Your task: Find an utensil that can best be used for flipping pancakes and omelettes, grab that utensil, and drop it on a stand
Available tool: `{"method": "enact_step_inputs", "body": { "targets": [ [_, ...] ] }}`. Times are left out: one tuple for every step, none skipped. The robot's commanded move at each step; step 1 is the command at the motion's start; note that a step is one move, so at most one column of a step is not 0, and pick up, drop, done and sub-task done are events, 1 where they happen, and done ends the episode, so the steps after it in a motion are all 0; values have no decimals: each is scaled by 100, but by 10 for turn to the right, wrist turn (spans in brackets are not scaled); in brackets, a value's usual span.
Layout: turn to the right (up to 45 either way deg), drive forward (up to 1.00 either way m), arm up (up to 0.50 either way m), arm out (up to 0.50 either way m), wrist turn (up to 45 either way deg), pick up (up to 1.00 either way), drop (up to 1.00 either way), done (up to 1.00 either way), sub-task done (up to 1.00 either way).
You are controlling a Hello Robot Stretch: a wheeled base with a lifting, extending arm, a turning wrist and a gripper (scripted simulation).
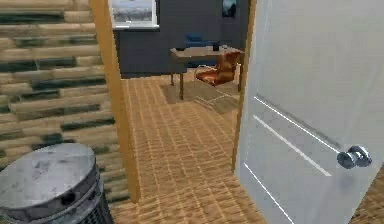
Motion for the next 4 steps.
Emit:
{"method": "enact_step_inputs", "body": {
  "targets": [
    [0,100,0,0,0,0,0,0,0],
    [90,0,0,0,0,0,0,0,0],
    [0,25,0,0,0,0,0,0,0],
    [-420,0,0,0,0,0,0,0,0]
  ]
}}
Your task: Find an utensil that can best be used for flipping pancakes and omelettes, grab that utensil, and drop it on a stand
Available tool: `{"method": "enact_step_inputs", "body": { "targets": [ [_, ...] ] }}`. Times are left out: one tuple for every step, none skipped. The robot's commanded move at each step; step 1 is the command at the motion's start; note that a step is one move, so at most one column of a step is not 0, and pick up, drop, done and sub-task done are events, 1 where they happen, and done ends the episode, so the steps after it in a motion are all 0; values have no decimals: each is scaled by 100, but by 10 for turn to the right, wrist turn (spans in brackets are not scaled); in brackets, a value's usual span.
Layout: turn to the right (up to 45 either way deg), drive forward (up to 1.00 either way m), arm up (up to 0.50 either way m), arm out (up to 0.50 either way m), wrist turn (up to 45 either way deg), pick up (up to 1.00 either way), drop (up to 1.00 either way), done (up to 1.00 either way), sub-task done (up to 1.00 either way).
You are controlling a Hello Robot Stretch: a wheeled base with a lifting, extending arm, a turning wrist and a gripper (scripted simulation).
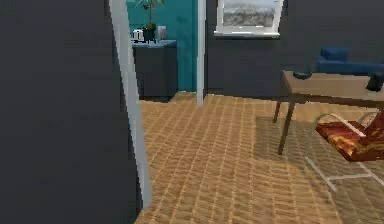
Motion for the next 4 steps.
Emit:
{"method": "enact_step_inputs", "body": {
  "targets": [
    [0,100,0,0,0,0,0,0,0],
    [0,20,0,0,0,0,0,0,0],
    [30,0,0,0,0,0,0,0,0],
    [450,0,0,0,0,0,0,0,0]
  ]
}}
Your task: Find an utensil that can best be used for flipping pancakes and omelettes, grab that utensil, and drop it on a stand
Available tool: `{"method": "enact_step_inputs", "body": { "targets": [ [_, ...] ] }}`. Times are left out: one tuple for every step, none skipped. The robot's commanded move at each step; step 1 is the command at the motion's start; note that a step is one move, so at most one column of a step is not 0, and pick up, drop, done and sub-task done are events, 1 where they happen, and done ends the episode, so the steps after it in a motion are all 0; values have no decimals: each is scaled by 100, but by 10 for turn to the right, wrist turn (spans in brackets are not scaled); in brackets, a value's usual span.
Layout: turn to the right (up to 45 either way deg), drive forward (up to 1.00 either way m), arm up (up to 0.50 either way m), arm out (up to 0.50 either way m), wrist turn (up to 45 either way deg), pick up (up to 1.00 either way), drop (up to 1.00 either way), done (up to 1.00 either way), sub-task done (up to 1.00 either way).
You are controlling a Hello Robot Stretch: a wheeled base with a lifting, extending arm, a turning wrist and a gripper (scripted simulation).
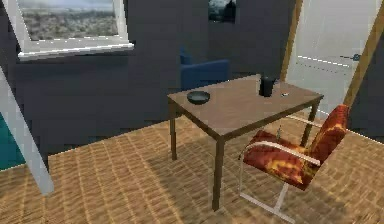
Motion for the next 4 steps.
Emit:
{"method": "enact_step_inputs", "body": {
  "targets": [
    [390,0,0,0,0,0,0,0,0],
    [0,15,0,0,0,0,0,0,0],
    [-450,0,0,0,0,0,0,0,0],
    [-420,0,0,0,0,0,0,0,0]
  ]
}}
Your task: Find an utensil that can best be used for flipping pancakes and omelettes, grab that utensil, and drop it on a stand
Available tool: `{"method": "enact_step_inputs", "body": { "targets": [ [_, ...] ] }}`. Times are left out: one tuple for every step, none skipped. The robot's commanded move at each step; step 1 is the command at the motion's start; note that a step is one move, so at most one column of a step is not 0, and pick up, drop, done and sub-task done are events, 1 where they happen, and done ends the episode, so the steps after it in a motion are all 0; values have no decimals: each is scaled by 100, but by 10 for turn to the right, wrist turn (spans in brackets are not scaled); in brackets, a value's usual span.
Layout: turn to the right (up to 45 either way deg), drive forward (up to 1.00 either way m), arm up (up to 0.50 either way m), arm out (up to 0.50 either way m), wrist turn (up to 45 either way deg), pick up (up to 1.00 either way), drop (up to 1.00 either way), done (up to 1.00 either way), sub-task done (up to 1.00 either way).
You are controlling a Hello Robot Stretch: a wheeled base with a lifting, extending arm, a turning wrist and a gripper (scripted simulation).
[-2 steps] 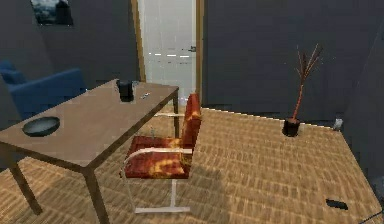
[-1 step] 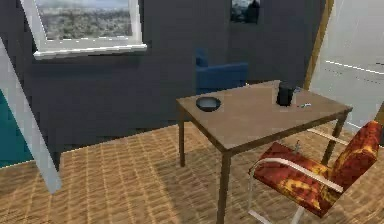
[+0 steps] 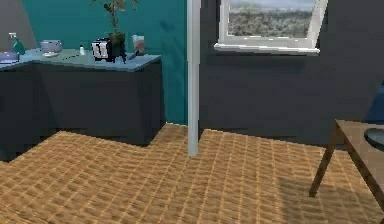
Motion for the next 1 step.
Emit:
{"method": "enact_step_inputs", "body": {
  "targets": [
    [0,45,0,0,0,0,0,0,0]
  ]
}}
